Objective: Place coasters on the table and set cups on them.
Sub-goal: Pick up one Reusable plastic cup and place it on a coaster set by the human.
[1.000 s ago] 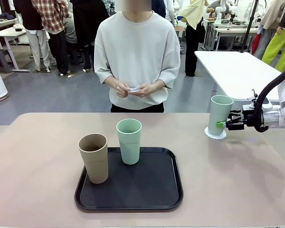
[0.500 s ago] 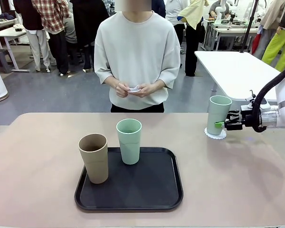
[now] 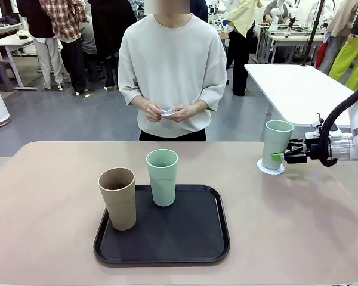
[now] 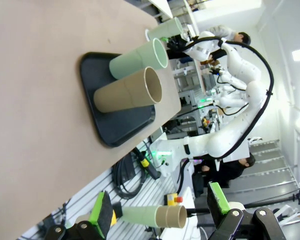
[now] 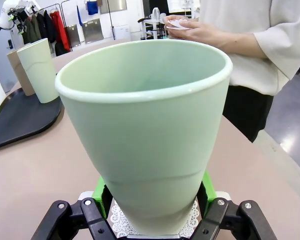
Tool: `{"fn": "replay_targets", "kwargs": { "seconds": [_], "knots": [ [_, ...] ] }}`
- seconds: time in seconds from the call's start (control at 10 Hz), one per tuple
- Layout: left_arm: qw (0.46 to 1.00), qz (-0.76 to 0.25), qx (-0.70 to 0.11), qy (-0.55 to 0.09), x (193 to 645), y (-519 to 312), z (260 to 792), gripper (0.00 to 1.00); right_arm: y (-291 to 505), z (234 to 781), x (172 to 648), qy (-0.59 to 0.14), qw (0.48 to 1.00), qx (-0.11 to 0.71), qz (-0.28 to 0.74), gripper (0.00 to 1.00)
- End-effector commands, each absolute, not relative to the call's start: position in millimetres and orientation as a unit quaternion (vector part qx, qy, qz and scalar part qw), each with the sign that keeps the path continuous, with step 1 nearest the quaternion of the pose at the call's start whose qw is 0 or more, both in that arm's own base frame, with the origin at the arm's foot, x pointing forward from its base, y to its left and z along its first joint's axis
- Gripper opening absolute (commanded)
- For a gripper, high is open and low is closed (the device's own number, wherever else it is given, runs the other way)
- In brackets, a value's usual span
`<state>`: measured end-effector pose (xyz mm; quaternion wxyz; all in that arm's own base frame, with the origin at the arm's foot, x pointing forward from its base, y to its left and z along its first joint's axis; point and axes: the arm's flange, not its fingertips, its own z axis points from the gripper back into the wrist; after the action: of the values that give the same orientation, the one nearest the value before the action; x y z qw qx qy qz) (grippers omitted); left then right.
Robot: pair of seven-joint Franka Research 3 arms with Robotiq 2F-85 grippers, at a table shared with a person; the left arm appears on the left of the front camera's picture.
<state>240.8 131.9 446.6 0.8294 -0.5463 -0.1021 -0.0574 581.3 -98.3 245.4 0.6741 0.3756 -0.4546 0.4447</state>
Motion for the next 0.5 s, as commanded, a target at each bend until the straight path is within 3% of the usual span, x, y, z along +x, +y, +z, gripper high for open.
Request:
{"fn": "replay_targets", "kwargs": {
  "seconds": [0.0, 0.4],
  "knots": [
    [0.827, -0.059, -0.549, -0.106, 239.9, 133.2, 447.0, 1.0, -96.8, 238.5, 588.8, -0.447, 0.683, 0.382, 0.433, 0.81],
    [0.827, -0.059, -0.549, -0.106, 239.9, 133.2, 447.0, 1.0, -96.6, 230.5, 590.1, -0.441, 0.686, 0.388, 0.431, 0.81]
  ]
}}
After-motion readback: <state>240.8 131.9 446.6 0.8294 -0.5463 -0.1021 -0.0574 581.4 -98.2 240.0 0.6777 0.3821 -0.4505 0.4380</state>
